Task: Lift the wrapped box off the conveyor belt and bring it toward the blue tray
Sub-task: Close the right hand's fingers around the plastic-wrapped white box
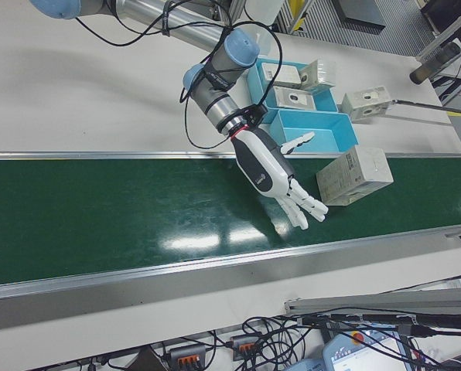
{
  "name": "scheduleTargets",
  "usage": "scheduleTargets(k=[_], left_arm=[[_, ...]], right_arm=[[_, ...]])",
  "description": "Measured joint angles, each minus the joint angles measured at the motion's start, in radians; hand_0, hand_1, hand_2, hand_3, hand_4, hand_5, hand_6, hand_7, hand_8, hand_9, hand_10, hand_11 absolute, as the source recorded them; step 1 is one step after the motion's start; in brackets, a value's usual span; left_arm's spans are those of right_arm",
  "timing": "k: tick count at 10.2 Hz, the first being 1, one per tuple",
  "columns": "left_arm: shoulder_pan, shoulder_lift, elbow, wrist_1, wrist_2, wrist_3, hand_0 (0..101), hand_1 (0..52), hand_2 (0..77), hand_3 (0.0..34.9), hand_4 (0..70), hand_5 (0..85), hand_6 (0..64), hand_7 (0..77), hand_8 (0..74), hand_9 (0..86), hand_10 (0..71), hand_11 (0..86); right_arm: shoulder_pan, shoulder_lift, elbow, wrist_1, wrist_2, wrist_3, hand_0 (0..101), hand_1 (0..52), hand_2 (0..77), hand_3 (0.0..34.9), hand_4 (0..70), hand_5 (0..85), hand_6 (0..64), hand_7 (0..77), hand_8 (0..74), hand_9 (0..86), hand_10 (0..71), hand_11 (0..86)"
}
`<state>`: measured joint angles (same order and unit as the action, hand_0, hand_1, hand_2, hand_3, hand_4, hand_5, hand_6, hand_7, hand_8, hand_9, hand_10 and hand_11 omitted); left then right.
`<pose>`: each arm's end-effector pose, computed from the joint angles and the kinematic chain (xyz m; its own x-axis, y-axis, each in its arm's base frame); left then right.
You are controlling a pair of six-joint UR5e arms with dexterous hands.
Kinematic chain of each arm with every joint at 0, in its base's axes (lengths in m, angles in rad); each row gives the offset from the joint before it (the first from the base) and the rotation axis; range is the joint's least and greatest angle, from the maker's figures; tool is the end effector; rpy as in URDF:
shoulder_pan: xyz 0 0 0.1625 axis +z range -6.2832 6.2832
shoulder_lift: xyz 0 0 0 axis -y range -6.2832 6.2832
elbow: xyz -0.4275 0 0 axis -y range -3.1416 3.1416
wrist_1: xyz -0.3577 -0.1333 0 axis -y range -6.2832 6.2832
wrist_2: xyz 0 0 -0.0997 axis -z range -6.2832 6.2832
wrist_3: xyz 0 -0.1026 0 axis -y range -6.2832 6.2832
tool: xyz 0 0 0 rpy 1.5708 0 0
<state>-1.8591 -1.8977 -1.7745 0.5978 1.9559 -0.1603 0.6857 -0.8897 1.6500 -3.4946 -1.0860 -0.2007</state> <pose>-0.2427 -0.4850 0.4922 -0.9793 -0.0843 0.1842 -0.1777 -0.0788 -0.9809 -0.3893 -0.5525 0.3037 -0.9347 0.3555 0.0021 0.1227 0.3283 -0.9366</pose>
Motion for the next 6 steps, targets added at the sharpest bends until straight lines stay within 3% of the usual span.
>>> scheduleTargets(k=[5, 6], left_arm=[[0.0, 0.0, 0.0, 0.0, 0.0, 0.0, 0, 0.0, 0.5, 0.0, 0.0, 1.1, 0.5, 0.5, 0.5, 0.5, 0.5, 0.5], [0.0, 0.0, 0.0, 0.0, 0.0, 0.0, 0, 0.0, 0.5, 0.0, 0.0, 1.1, 0.5, 0.5, 0.5, 0.5, 0.5, 0.5]], right_arm=[[-0.001, 0.002, -0.015, 0.0, 0.0, 0.001, 47, 14.2, 6.5, 0.0, 4.4, 11.5, 0.5, 2.2, 0.0, 1.1, 0.0, 1.1], [-0.002, 0.004, -0.015, 0.0, 0.0, 0.0, 47, 16.4, 7.6, 0.0, 4.4, 11.5, 0.5, 2.2, 0.0, 1.1, 0.0, 1.1]])
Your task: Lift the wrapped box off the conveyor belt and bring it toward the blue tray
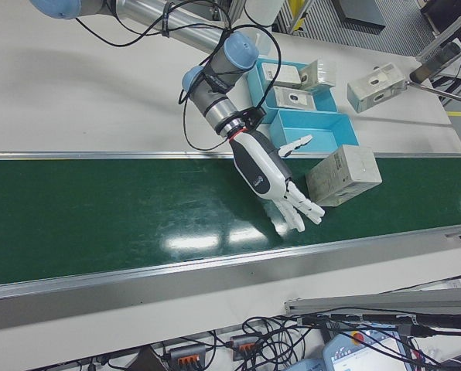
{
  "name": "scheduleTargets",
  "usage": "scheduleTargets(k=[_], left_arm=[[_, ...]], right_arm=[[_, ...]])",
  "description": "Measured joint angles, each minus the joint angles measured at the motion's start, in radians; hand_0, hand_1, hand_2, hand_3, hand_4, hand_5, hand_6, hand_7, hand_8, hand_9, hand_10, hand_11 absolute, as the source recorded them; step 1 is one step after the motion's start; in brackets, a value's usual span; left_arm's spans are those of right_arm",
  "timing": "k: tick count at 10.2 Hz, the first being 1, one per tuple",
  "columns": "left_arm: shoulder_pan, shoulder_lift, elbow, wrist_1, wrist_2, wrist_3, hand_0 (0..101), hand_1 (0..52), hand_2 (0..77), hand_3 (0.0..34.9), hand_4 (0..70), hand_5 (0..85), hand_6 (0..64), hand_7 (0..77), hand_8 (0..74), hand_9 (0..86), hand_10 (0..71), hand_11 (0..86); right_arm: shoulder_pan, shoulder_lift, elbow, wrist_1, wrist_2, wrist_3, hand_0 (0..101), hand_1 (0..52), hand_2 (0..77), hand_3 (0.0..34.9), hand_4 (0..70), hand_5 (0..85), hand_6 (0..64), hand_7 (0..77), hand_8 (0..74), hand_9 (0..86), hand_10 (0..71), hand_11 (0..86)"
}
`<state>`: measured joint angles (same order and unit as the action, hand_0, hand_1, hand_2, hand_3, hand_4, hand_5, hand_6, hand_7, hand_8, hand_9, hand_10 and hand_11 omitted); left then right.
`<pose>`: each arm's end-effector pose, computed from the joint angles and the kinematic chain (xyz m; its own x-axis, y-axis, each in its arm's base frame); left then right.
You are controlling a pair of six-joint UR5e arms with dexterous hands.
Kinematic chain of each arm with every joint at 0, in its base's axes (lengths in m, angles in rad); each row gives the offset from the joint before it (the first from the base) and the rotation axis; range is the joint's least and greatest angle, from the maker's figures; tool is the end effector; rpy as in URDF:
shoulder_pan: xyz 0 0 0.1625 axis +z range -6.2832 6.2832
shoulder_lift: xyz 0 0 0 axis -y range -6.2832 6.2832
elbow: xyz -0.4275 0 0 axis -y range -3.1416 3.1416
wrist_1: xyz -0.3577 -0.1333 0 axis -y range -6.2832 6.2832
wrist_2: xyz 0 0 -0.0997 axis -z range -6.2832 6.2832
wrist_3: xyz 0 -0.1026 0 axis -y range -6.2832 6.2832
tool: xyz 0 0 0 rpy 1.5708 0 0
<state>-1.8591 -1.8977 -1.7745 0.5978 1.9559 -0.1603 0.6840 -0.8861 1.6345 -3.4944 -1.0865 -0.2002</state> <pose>-0.2427 -0.4850 0.4922 -0.9793 -0.0843 0.1842 -0.1777 -0.0788 -0.9809 -0.3930 -0.5540 0.3073 -0.9338 0.3577 0.0077 0.1153 0.3211 -0.9400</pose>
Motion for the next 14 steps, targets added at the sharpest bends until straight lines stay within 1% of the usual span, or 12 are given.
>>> scheduleTargets(k=[3, 4, 8, 9, 10, 11, 12, 13, 14], left_arm=[[0.0, 0.0, 0.0, 0.0, 0.0, 0.0, 0, 0.0, 0.5, 0.0, 0.0, 1.1, 0.5, 0.5, 0.5, 0.5, 0.5, 0.5], [0.0, 0.0, 0.0, 0.0, 0.0, 0.0, 0, 0.0, 0.5, 0.0, 0.0, 1.1, 0.5, 0.5, 0.5, 0.5, 0.5, 0.5], [0.0, 0.0, 0.0, 0.0, 0.0, 0.0, 0, 0.0, 1.1, 0.0, 0.0, 1.1, 0.5, 0.5, 0.5, 0.5, 0.5, 0.5], [0.0, 0.0, 0.0, 0.0, 0.0, 0.0, 0, 0.0, 1.1, 0.0, 0.0, 1.1, 0.5, 0.5, 0.5, 0.5, 0.5, 0.5], [0.0, 0.0, 0.0, 0.0, 0.0, 0.0, 0, 0.0, 0.5, 0.0, 0.0, 1.1, 0.0, 0.5, 0.5, 0.5, 0.5, 0.5], [0.0, 0.0, 0.0, 0.0, 0.0, 0.0, 0, 0.0, 0.5, 0.0, 0.0, 1.1, 0.0, 0.5, 0.5, 0.5, 0.5, 0.5], [0.0, 0.0, 0.0, 0.0, 0.0, 0.0, 0, 0.0, 0.5, 0.0, 0.0, 1.1, 0.5, 0.5, 0.5, 0.5, 0.5, 0.5], [0.0, 0.0, 0.0, 0.0, 0.0, 0.0, 0, 0.0, 0.5, 0.0, 0.0, 1.1, 0.5, 0.5, 0.5, 0.5, 0.5, 0.5], [0.0, 0.0, 0.0, 0.0, 0.0, 0.0, 0, 0.0, 1.1, 0.0, 0.0, 1.1, 0.5, 0.5, 0.5, 0.5, 0.5, 0.5]], right_arm=[[-0.003, 0.005, 0.0, 0.0, 0.0, -0.005, 48, 15.8, 8.2, 0.0, 4.4, 11.5, 0.5, 2.2, 0.0, 1.1, 0.0, 1.1], [-0.004, 0.006, -0.002, 0.0, 0.0, -0.007, 48, 15.8, 8.2, 0.0, 6.0, 11.5, 0.5, 2.2, 0.0, 1.1, 0.0, 1.1], [-0.005, 0.007, -0.008, -0.002, 0.003, -0.011, 48, 15.8, 8.2, 0.0, 6.0, 12.5, 1.1, 2.2, 0.0, 1.1, 0.0, 1.1], [-0.005, 0.007, -0.008, -0.005, 0.006, -0.012, 49, 20.7, 16.9, 0.0, 8.2, 23.5, 6.5, 11.4, 2.7, 1.1, 0.0, 1.1], [-0.005, 0.006, -0.007, -0.011, 0.018, -0.011, 49, 20.7, 16.9, 0.0, 8.2, 23.5, 6.5, 11.4, 2.7, 1.1, 0.0, 1.1], [-0.005, 0.008, -0.006, -0.026, 0.031, -0.01, 50, 18.5, 24.5, 0.0, 12.0, 32.7, 13.1, 18.5, 11.4, 1.1, 7.1, 1.1], [-0.005, 0.016, -0.002, -0.051, 0.038, -0.009, 50, 14.7, 27.3, 0.0, 16.4, 39.8, 21.8, 27.8, 22.4, 5.4, 16.9, 1.6], [-0.006, 0.033, 0.003, -0.081, 0.039, -0.007, 44, 2.7, 32.2, 0.0, 16.4, 51.3, 31.6, 36.0, 40.4, 26.2, 36.5, 21.8], [-0.006, 0.049, 0.013, -0.102, 0.037, -0.007, 44, 2.7, 32.2, 0.0, 16.4, 51.3, 31.6, 36.0, 40.4, 26.2, 36.5, 21.8]])
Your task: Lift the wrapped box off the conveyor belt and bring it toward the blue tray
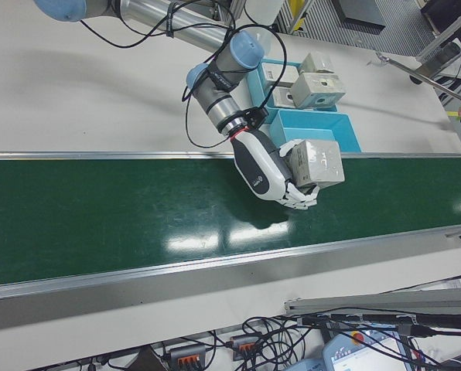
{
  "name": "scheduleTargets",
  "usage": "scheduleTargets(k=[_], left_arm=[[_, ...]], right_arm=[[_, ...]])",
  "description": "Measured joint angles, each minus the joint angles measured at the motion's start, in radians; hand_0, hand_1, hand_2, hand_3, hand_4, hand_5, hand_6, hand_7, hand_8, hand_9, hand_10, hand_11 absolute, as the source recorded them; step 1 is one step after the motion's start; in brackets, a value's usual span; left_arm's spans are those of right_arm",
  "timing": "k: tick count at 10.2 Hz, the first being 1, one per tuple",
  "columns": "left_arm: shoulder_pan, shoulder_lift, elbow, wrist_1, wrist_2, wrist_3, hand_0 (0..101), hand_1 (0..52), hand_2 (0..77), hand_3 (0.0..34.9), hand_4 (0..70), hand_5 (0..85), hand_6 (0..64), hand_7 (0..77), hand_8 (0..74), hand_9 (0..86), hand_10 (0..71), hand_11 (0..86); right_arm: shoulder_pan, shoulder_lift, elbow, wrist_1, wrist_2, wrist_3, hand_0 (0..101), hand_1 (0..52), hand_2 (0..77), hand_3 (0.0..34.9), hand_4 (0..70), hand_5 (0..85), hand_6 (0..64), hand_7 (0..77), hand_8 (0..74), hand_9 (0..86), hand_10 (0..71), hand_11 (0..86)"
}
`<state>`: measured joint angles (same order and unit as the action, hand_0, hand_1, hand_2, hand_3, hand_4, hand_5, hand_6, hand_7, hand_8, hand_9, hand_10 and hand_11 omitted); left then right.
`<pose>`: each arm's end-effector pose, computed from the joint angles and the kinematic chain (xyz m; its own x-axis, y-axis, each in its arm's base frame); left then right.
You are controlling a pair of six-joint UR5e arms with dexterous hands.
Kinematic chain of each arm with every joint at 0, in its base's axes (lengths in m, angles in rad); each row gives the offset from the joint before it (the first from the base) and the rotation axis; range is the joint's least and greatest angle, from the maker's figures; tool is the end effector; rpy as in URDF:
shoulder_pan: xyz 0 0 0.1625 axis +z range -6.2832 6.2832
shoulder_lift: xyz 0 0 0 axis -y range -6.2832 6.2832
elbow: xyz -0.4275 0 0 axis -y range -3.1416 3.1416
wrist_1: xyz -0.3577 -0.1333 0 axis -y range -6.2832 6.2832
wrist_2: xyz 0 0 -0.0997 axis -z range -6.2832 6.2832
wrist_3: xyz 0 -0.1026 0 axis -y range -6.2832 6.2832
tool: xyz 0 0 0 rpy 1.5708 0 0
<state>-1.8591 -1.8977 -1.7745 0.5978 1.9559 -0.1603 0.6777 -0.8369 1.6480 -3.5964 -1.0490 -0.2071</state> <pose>-0.2427 -0.4850 0.4922 -0.9793 -0.0843 0.1842 -0.1777 -0.0788 -0.9809 -0.3913 -0.5517 0.2830 -0.9440 0.3293 0.0226 0.0793 0.2927 -0.9529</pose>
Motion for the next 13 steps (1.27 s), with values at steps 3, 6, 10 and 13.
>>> scheduleTargets(k=[3, 6, 10, 13], left_arm=[[0.0, 0.0, 0.0, 0.0, 0.0, 0.0, 0, 0.0, 1.1, 0.0, 0.0, 1.1, 0.5, 0.5, 0.5, 0.5, 0.5, 0.5], [0.0, 0.0, 0.0, 0.0, 0.0, 0.0, 0, 0.0, 0.5, 0.0, 0.0, 1.1, 0.5, 0.5, 0.5, 0.5, 0.5, 0.5], [0.0, 0.0, 0.0, 0.0, 0.0, 0.0, 0, 0.0, 1.1, 0.0, 0.0, 1.1, 0.5, 0.5, 0.5, 0.5, 0.5, 0.5], [0.0, 0.0, 0.0, 0.0, 0.0, 0.0, 0, 0.0, 1.1, 0.0, 0.0, 1.1, 0.5, 0.5, 0.5, 0.5, 0.5, 0.5]], right_arm=[[-0.006, 0.039, 0.07, -0.022, -0.003, -0.004, 37, 0.0, 27.8, 0.8, 17.5, 61.1, 39.8, 43.1, 57.8, 42.5, 57.3, 43.1], [-0.065, 0.118, 0.092, -0.025, -0.003, -0.043, 41, 0.0, 32.7, 0.0, 18.0, 69.8, 43.1, 52.4, 63.8, 54.5, 60.5, 65.4], [-0.174, 0.199, 0.077, -0.021, -0.003, -0.122, 42, 0.0, 36.0, 0.0, 18.0, 69.8, 43.1, 58.4, 64.9, 69.3, 60.0, 69.8], [-0.233, 0.209, 0.048, -0.011, -0.014, -0.131, 43, 0.0, 31.6, 0.0, 18.0, 69.8, 42.5, 59.5, 51.3, 66.5, 42.0, 58.4]])
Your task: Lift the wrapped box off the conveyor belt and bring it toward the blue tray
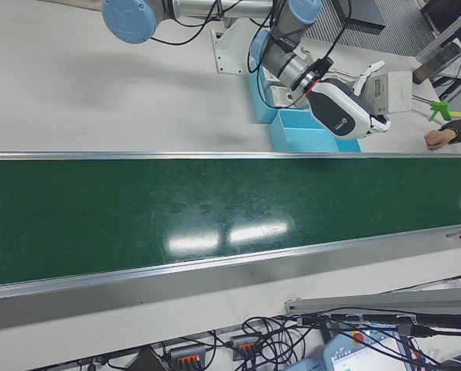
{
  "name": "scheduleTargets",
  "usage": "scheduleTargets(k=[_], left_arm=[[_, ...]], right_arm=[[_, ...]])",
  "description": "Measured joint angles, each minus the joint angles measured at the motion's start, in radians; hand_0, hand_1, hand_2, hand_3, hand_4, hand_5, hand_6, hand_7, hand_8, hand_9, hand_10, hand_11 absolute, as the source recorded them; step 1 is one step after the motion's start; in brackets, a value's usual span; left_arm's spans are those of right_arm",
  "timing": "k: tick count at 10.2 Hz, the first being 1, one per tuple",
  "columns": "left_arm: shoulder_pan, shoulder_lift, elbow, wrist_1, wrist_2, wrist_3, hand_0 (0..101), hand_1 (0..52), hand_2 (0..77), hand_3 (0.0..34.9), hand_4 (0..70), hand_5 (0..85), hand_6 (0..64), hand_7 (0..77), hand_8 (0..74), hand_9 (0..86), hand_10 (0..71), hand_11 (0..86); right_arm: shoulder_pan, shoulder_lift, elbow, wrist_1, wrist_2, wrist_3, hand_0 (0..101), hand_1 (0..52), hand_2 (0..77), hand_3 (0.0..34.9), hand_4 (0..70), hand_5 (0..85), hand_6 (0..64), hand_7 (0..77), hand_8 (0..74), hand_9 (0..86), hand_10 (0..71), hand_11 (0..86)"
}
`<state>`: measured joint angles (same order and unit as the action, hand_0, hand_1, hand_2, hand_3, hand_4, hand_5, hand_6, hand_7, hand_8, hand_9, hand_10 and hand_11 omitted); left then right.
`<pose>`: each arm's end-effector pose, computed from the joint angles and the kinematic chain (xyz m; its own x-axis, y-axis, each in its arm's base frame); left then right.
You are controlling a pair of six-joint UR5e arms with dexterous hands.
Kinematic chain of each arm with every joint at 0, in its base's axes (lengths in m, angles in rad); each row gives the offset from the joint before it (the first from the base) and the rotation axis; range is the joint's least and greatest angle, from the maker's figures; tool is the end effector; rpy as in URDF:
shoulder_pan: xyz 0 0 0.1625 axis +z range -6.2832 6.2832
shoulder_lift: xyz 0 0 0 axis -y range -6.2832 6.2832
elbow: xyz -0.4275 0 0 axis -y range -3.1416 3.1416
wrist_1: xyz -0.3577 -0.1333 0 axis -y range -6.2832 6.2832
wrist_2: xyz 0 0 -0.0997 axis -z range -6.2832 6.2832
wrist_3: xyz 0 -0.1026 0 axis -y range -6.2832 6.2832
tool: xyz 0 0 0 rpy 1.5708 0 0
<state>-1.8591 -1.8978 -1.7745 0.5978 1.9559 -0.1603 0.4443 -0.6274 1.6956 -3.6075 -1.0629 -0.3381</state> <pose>-0.2427 -0.4850 0.4921 -0.9793 -0.0844 0.1841 -0.1776 -0.0788 -0.9809 -0.5070 -0.4443 0.1314 -0.8653 0.5010 0.0134 0.2380 0.4343 -0.8688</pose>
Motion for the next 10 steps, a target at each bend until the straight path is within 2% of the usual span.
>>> scheduleTargets(k=[1, 2, 3, 4, 6, 7, 8, 9, 10], left_arm=[[0.0, 0.0, 0.0, 0.0, 0.0, 0.0, 0, 0.0, 1.1, 0.0, 0.0, 1.1, 0.5, 0.5, 0.5, 0.5, 0.5, 0.5], [0.0, 0.0, 0.0, 0.0, 0.0, 0.0, 0, 0.0, 1.1, 0.0, 0.0, 1.1, 0.5, 0.5, 0.5, 0.5, 0.5, 0.5], [0.0, 0.0, 0.0, 0.0, 0.0, 0.0, 0, 0.0, 1.1, 0.0, 0.0, 1.1, 0.5, 0.5, 0.5, 0.5, 0.5, 0.5], [0.0, 0.0, 0.0, 0.0, 0.0, 0.0, 0, 0.0, 1.1, 0.0, 0.0, 1.1, 0.5, 0.5, 0.5, 0.5, 0.5, 0.5], [0.0, 0.0, 0.0, 0.0, 0.0, 0.0, 0, 0.0, 1.1, 0.0, 0.0, 1.1, 0.5, 0.5, 0.5, 0.5, 0.5, 0.5], [0.0, 0.0, 0.0, 0.0, 0.0, 0.0, 0, 0.0, 1.1, 0.0, 0.0, 1.1, 0.5, 0.5, 0.5, 0.5, 0.5, 0.5], [0.0, 0.0, 0.0, 0.0, 0.0, 0.0, 0, 0.0, 1.1, 0.0, 0.0, 1.1, 0.5, 0.5, 0.5, 0.5, 0.5, 0.5], [0.0, 0.0, 0.0, 0.0, 0.0, 0.0, 0, 0.0, 1.1, 0.0, 0.0, 1.1, 0.5, 0.5, 0.5, 0.5, 0.5, 0.5], [0.0, 0.0, 0.0, 0.0, 0.0, 0.0, 0, 0.0, 1.1, 0.0, 0.0, 1.1, 0.5, 0.5, 0.5, 0.5, 0.5, 0.5]], right_arm=[[-0.008, 0.005, -0.011, 0.001, -0.015, 0.001, 45, 0.0, 31.6, 0.0, 18.0, 69.8, 42.5, 59.5, 42.0, 57.3, 31.6, 48.5], [-0.012, 0.014, -0.021, 0.002, -0.034, 0.002, 45, 0.0, 31.6, 0.0, 18.0, 69.8, 42.5, 59.5, 42.0, 57.3, 31.6, 48.5], [-0.013, 0.027, -0.031, 0.002, -0.051, 0.003, 47, 0.0, 31.6, 0.1, 21.8, 71.4, 42.5, 59.5, 22.4, 38.2, 8.2, 30.5], [-0.014, 0.045, -0.045, 0.002, -0.07, 0.003, 50, 0.0, 10.9, 0.6, 12.5, 52.9, 36.0, 55.1, 0.0, 18.0, 0.0, 2.2], [-0.014, 0.083, -0.074, 0.001, -0.104, 0.004, 50, 0.0, 10.9, 0.6, 12.5, 52.9, 36.0, 55.1, 0.0, 18.0, 0.0, 2.2], [-0.014, 0.093, -0.08, 0.001, -0.11, 0.004, 50, 16.9, 0.0, 0.1, 13.1, 27.8, 24.0, 43.6, 0.0, 1.6, 0.0, 1.6], [-0.014, 0.099, -0.081, 0.001, -0.114, 0.004, 48, 13.1, 2.2, 0.6, 13.1, 13.6, 18.0, 40.4, 0.0, 1.1, 0.0, 1.6], [-0.014, 0.102, -0.079, 0.001, -0.115, 0.005, 48, 14.2, 1.6, 0.5, 13.6, 12.0, 0.5, 21.3, 0.0, 1.1, 0.0, 1.6], [-0.013, 0.103, -0.077, 0.001, -0.116, 0.005, 48, 14.2, 1.6, 0.5, 13.6, 12.0, 0.5, 21.3, 0.0, 1.1, 0.0, 1.6]])
